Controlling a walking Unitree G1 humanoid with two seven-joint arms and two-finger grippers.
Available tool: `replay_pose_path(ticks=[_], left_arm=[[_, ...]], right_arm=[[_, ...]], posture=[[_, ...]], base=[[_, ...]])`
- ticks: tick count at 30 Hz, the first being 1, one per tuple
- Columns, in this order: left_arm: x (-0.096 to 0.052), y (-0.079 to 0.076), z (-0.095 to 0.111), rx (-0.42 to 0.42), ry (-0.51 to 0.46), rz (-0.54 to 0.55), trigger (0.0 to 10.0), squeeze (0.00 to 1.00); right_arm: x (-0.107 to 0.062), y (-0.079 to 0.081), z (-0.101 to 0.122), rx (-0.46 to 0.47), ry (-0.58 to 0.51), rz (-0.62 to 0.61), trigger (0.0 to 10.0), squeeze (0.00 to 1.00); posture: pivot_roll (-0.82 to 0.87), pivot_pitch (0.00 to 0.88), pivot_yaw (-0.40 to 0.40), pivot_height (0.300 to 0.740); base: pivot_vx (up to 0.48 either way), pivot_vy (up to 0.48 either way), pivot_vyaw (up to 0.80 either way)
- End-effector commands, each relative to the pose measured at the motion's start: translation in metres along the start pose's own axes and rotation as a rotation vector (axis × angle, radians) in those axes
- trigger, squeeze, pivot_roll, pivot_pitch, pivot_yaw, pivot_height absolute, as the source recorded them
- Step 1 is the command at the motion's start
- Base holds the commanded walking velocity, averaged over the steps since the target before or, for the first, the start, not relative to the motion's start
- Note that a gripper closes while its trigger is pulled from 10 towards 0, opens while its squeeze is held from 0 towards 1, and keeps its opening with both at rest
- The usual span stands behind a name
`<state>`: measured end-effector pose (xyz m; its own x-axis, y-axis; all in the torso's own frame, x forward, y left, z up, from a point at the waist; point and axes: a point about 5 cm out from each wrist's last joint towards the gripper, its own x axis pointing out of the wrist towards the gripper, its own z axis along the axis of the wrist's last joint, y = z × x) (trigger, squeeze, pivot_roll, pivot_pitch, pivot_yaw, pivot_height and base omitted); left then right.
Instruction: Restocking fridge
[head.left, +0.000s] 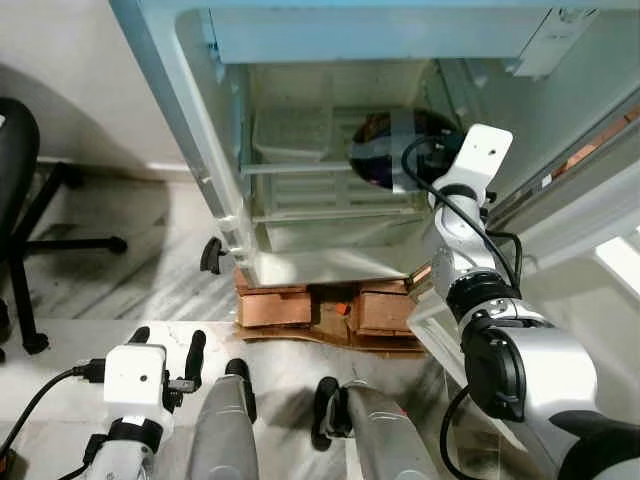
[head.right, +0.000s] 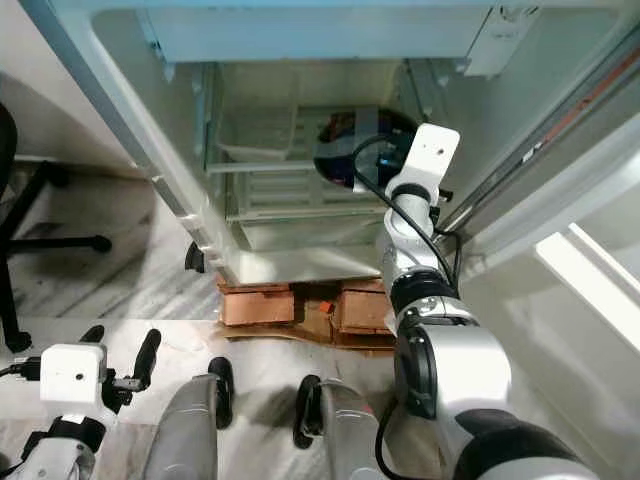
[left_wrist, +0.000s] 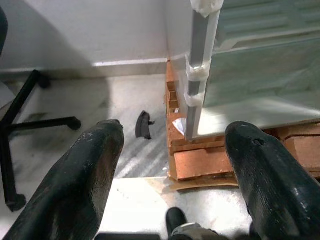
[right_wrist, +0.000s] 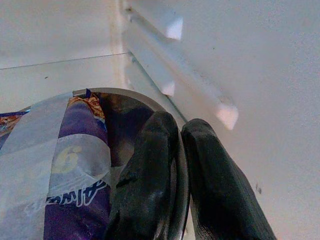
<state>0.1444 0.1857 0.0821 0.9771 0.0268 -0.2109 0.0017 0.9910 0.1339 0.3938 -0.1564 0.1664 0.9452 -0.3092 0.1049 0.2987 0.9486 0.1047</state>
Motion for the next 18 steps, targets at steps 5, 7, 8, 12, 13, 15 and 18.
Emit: replay_pose_path(ticks=[5,7,8,12,13,15,18], left_arm=[[-0.012,0.005,0.001,-0.001,0.033,0.069,10.0,0.0],[-0.013,0.005,0.001,-0.001,0.035,0.07,10.0,0.0],[-0.014,0.005,0.002,0.0,0.036,0.072,10.0,0.0],[-0.014,0.004,0.001,-0.012,0.044,0.086,10.0,0.0],[-0.014,0.003,0.002,-0.015,0.045,0.087,10.0,0.0],[-0.015,0.001,0.002,-0.018,0.047,0.086,10.0,0.0],[-0.015,0.0,0.002,-0.02,0.049,0.085,10.0,0.0]], right_arm=[[-0.003,0.014,-0.008,0.115,0.116,-0.065,10.0,0.0],[-0.003,0.022,-0.004,0.142,0.123,-0.059,10.0,0.0],[-0.003,0.026,-0.002,0.165,0.131,-0.056,10.0,0.0],[-0.004,0.044,0.004,0.239,0.16,-0.034,10.0,0.0],[-0.005,0.048,0.005,0.26,0.171,-0.032,10.0,0.0],[-0.006,0.056,0.008,0.308,0.189,-0.021,10.0,0.0],[-0.007,0.063,0.011,0.355,0.213,-0.021,10.0,0.0]], posture=[[0.31,0.436,-0.108,0.74],[0.31,0.441,-0.111,0.74],[0.31,0.442,-0.113,0.74],[0.31,0.446,-0.118,0.74],[0.31,0.448,-0.12,0.74],[0.32,0.451,-0.121,0.74],[0.32,0.452,-0.125,0.74]], base=[[0.0,0.0,0.0],[0.0,0.0,0.0],[0.0,0.0,0.0],[0.0,0.0,0.0],[0.0,0.0,0.0],[0.0,0.0,0.0],[0.0,0.0,0.0]])
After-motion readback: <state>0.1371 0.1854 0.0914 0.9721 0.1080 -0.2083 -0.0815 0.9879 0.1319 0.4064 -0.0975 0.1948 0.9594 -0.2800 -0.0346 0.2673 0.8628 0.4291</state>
